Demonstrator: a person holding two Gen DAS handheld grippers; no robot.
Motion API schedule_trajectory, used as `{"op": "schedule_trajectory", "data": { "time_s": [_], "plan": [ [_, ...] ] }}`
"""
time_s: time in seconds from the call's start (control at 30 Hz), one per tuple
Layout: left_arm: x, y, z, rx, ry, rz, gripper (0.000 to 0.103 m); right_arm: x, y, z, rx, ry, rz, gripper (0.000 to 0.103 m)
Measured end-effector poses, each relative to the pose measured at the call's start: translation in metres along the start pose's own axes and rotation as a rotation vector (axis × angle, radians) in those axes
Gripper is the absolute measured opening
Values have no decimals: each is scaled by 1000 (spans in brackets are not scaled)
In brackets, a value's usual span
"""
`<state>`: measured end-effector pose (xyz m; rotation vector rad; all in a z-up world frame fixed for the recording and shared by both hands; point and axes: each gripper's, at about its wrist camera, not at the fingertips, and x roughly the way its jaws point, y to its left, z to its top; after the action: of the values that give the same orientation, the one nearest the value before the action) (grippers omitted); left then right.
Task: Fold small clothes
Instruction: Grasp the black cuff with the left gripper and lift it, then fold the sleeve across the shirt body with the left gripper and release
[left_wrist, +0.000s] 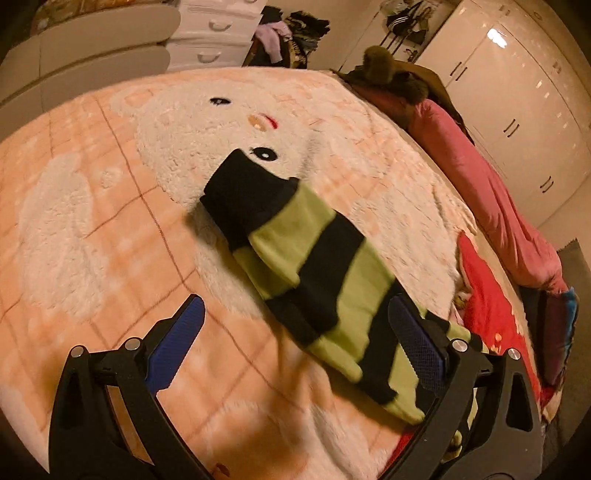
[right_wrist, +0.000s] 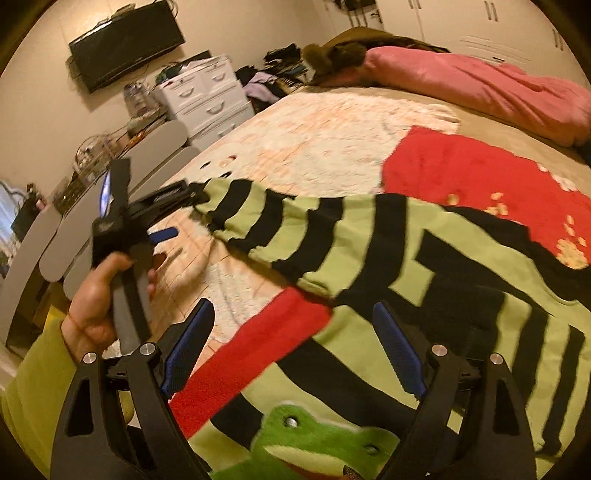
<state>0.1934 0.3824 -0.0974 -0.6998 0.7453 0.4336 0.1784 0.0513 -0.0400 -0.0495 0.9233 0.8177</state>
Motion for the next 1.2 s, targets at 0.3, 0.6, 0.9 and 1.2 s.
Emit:
{"op": "schedule_trajectory", "data": {
  "time_s": [0.3, 0.6, 0.9, 1.2],
  "plan": [
    [38, 20, 20, -49, 6, -30, 69, 21, 9, -6, 11, 29, 17, 87],
    [24, 14, 25, -55, -31, -106, 3, -4, -17, -15, 97, 5, -14, 87],
    [-46, -61, 15, 132, -112, -225, 3, -47, -64, -27, 187, -42, -76, 87],
    [-80, -160, -46, 311, -51, -406, 3, -100, -120, -50, 301, -94, -172, 87]
  ]
}}
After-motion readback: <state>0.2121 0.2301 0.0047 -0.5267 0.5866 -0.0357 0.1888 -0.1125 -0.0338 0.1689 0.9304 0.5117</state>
